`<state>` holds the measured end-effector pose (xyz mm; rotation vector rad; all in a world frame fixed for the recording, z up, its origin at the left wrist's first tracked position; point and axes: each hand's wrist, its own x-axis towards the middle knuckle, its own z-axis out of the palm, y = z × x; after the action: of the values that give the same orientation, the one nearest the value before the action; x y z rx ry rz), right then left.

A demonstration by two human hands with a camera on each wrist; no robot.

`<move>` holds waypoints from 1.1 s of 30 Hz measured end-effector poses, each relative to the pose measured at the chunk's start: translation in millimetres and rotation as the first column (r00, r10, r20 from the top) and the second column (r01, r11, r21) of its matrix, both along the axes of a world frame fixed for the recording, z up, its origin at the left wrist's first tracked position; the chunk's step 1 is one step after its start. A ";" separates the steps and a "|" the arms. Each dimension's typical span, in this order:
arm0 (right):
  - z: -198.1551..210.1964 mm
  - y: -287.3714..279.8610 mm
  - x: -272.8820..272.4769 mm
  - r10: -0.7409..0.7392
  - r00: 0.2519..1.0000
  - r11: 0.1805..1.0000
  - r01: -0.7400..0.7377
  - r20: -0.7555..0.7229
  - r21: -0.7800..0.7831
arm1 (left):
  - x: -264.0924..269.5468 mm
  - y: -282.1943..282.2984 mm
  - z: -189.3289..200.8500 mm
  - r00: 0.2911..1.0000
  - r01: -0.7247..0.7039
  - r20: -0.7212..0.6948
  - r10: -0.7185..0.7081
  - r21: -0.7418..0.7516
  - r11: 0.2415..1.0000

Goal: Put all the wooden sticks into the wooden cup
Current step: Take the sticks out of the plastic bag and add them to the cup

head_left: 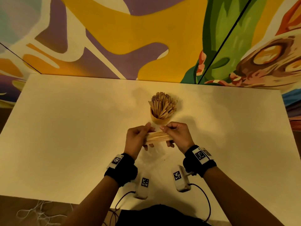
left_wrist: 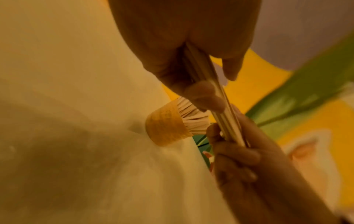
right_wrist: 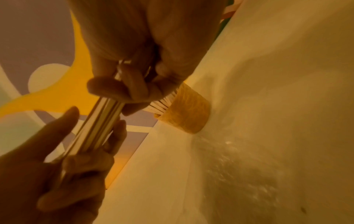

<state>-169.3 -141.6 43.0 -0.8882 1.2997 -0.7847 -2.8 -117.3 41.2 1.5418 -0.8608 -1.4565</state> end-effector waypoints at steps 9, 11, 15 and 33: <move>13.7 -52.0 -8.3 0.092 0.988 0.986 -0.108 -0.126 -0.125 | -10.5 -39.4 -12.8 0.980 0.093 -0.194 -0.049 0.223 0.970; 17.0 -66.1 -12.2 0.089 0.987 0.988 -0.105 -0.136 -0.116 | -12.5 -50.1 -14.2 0.968 0.083 -0.250 -0.018 0.251 0.964; 23.8 -91.0 -21.6 0.020 0.988 0.992 -0.038 -0.150 -0.119 | -7.0 -65.7 -21.3 0.980 -0.001 -0.193 0.049 0.240 0.971; 7.0 -130.4 29.7 0.293 0.255 0.506 -0.859 -0.922 -0.077 | -4.4 -74.9 -58.0 0.831 0.265 0.534 -0.155 -0.136 0.955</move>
<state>-139.6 -272.0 50.0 -2.3874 1.2645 0.0222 -7.2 -192.2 -16.8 1.7489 -1.4968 -1.0529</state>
